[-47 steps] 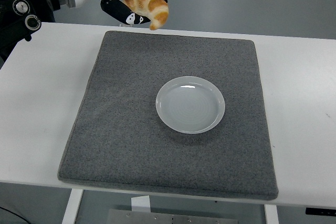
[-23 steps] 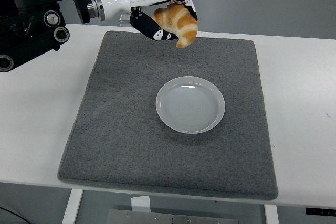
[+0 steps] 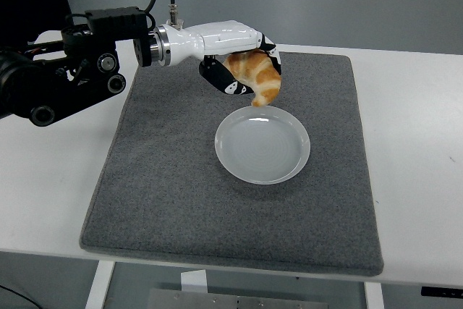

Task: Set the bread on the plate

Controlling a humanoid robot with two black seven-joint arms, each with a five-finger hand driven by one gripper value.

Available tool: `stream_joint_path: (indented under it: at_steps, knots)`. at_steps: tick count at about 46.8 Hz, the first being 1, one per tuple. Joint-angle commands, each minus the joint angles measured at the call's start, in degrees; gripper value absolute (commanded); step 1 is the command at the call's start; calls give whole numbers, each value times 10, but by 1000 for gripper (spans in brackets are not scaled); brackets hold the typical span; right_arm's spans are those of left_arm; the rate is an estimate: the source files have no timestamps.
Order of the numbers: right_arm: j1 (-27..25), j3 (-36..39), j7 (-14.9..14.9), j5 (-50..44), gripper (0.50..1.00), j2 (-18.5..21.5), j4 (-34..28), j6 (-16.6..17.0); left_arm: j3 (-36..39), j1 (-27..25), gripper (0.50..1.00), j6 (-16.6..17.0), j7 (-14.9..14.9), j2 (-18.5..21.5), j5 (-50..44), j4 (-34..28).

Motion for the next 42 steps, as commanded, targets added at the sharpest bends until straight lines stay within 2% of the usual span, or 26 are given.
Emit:
stream_joint_path:
  at_steps: [1, 6, 24, 42]
  knots:
    - [0, 0, 0, 0, 954, 0, 0, 0, 9, 11, 500, 23, 0, -11, 25, 11]
    - [0, 0, 0, 0, 952, 0, 0, 0, 27, 29, 500, 62, 0, -30, 50, 22]
    - [0, 0, 0, -1, 952, 0, 0, 0, 107, 44, 500, 150, 1, -84, 67, 74]
    - [0, 0, 0, 0, 952, 0, 0, 0, 109, 68, 500, 161, 2, -105, 82, 105]
